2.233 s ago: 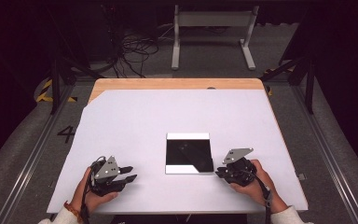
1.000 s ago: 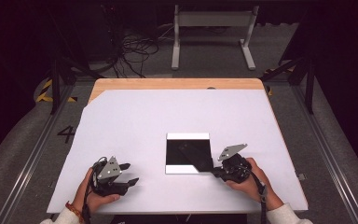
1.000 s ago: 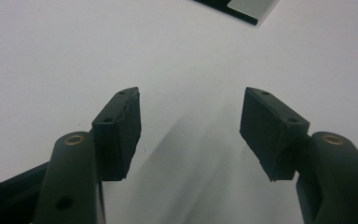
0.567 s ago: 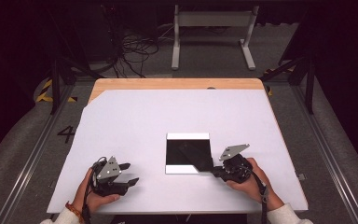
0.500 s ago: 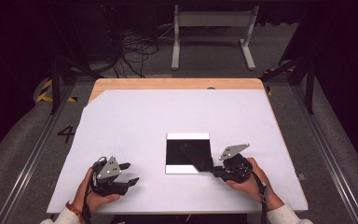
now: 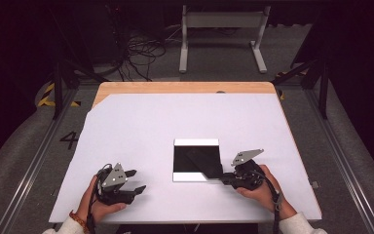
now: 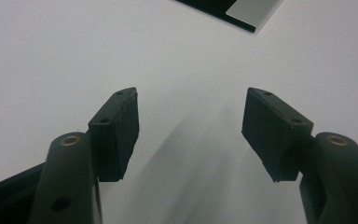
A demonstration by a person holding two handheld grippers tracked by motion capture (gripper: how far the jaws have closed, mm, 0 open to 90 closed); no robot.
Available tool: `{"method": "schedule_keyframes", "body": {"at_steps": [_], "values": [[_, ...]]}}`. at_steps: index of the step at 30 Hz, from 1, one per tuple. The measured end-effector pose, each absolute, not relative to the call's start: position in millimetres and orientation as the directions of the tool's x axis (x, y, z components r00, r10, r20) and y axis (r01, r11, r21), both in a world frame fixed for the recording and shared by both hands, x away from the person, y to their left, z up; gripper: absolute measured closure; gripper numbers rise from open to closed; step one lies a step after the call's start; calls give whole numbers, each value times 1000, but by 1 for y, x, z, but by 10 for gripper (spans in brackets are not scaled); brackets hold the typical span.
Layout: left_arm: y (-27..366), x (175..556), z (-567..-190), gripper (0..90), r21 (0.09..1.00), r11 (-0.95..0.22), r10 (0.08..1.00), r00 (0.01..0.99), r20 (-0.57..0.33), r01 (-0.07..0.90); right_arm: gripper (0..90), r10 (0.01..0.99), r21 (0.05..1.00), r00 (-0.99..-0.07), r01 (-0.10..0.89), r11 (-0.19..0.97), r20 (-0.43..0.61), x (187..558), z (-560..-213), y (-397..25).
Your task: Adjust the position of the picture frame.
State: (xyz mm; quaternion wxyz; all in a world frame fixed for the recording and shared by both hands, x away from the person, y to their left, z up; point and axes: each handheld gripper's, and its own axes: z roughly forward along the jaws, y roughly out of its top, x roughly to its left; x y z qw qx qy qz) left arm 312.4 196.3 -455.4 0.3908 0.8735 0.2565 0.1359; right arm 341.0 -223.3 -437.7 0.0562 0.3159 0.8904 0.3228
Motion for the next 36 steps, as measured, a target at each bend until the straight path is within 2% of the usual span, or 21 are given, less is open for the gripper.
{"method": "schedule_keyframes", "body": {"at_steps": [19, 27, 36], "values": [[192, 314, -458, 349, 737, -585, 546, 837, 49, 339, 584, 601, 636, -759, 598, 488, 252, 353, -443, -230], [190, 314, -459, 329, 727, -597, 542, 838, 54, 339, 550, 602, 640, -740, 624, 448, 300, 358, -448, -229], [191, 315, -460, 319, 728, -593, 550, 833, 54, 344, 534, 596, 639, -745, 621, 454, 301, 360, -449, -229]]}}
